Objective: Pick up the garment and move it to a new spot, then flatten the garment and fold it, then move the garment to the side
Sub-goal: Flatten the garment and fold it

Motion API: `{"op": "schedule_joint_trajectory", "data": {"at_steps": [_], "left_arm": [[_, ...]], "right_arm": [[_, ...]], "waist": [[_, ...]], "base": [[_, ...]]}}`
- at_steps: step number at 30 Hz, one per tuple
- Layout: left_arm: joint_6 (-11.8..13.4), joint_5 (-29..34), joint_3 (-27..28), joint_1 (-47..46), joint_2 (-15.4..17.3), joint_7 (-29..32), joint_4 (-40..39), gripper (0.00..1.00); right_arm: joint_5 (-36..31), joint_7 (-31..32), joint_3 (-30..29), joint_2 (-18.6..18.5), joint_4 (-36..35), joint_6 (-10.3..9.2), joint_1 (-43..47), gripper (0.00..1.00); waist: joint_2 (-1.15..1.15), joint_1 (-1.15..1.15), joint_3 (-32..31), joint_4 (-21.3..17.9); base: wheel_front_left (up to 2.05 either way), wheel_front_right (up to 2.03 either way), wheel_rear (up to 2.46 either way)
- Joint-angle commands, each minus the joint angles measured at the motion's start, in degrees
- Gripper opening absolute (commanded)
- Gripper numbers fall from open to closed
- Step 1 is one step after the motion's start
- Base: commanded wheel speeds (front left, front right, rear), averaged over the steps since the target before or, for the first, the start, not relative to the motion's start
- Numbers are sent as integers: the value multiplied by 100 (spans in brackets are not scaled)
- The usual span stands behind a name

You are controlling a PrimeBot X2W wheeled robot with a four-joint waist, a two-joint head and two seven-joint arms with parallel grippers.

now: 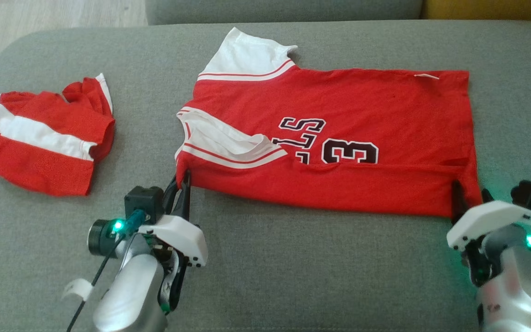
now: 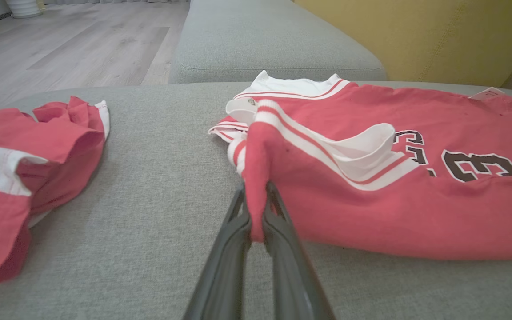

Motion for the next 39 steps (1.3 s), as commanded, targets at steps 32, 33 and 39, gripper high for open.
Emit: {"op": "schedule_joint_trajectory", "data": {"at_steps": [32, 33, 39], "left_arm": [[213, -320, 206, 1925, 1169, 648, -1336, 0], [233, -333, 208, 2010, 1202, 705, -1463, 0], [290, -375, 151, 2301, 1310, 988, -1909, 12]], "right_arm": [[1505, 1906, 1201, -842, -1843, -5, 1545, 0], [1539, 2007, 1141, -819, -1978, -5, 1641, 0], [1463, 2264, 829, -685, -2690, -5, 2014, 100]], "waist": [[0, -1, -1137, -432], [0, -1, -1135, -439], [0, -1, -1124, -470]], "base": [[0, 0, 0], [0, 0, 0], [0, 0, 0]]}}
